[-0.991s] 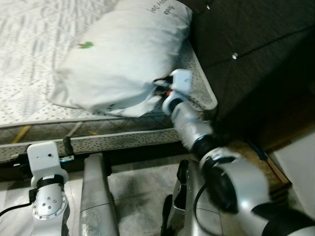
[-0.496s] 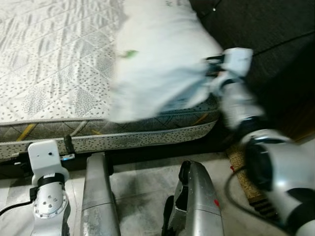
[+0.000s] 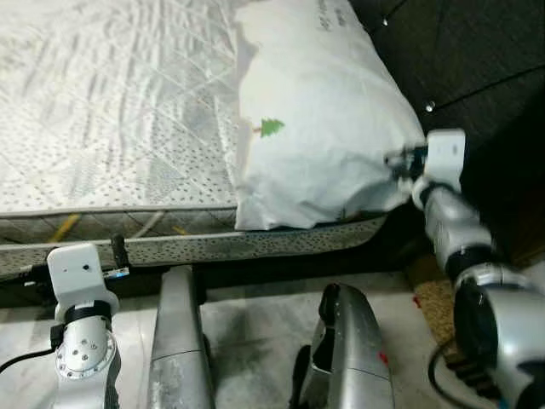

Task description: Clean up the room

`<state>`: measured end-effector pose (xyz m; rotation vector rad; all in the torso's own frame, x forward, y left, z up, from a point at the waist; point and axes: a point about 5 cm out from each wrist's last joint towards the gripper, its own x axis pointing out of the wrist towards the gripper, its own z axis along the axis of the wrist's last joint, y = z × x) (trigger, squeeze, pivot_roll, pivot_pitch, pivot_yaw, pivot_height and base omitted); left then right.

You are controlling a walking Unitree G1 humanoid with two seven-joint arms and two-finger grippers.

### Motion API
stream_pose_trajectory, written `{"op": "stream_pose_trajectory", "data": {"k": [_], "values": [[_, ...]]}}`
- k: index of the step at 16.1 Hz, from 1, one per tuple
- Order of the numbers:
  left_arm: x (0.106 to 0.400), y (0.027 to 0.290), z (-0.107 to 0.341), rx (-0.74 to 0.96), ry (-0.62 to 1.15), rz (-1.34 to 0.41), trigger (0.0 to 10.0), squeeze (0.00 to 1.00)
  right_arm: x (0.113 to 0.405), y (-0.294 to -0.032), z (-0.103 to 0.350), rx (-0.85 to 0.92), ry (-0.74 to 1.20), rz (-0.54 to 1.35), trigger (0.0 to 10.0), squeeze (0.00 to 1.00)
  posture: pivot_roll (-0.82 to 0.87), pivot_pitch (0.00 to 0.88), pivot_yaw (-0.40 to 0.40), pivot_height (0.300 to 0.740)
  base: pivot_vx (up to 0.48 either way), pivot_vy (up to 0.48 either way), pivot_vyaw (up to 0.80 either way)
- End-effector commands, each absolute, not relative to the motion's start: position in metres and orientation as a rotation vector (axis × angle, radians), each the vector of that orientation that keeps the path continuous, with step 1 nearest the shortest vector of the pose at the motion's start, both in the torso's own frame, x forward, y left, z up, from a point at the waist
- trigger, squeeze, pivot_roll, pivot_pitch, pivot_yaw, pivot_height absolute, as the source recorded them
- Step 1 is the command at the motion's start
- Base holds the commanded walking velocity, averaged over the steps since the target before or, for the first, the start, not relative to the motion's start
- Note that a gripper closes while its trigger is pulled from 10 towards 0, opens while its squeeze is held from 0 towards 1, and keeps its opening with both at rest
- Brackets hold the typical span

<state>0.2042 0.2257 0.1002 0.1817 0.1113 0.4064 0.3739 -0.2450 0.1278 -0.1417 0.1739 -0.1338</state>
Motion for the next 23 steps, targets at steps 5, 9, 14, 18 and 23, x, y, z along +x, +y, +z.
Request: {"op": "stream_pose_trajectory", "data": {"k": [5, 9, 14, 18, 23], "values": [[0.21, 0.226, 0.1, 0.189, 0.112, 0.395, 10.0, 0.0, 0.378, -0.228, 0.125, -0.121, 0.191, -0.076, 0.0, 0.0, 0.15, 0.067, -0.077, 0.516, 0.0, 0.0, 0.0], [0.209, 0.228, 0.1, 0.19, 0.108, 0.415, 10.0, 0.0, 0.4, -0.236, 0.183, -0.152, 0.09, -0.122, 0.0, 0.0, 0.16, 0.061, -0.092, 0.516, 0.0, 0.0, 0.0], [0.206, 0.227, 0.098, 0.182, 0.11, 0.439, 10.0, 0.0, 0.4, -0.278, 0.225, -0.185, 0.098, -0.331, 0.0, 0.0, 0.17, 0.059, -0.111, 0.516, 0.0, 0.0, 0.0], [0.207, 0.227, 0.097, 0.183, 0.112, 0.433, 10.0, 0.0, 0.395, -0.277, 0.202, -0.206, 0.173, -0.299, 0.0, 0.0, 0.16, 0.063, -0.1, 0.516, 0.0, 0.0, 0.0], [0.212, 0.227, 0.099, 0.189, 0.106, 0.423, 10.0, 0.0, 0.387, -0.24, 0.141, -0.203, 0.321, -0.135, 10.0, 1.0, 0.16, 0.063, -0.084, 0.516, 0.0, 0.0, 0.0]]}}
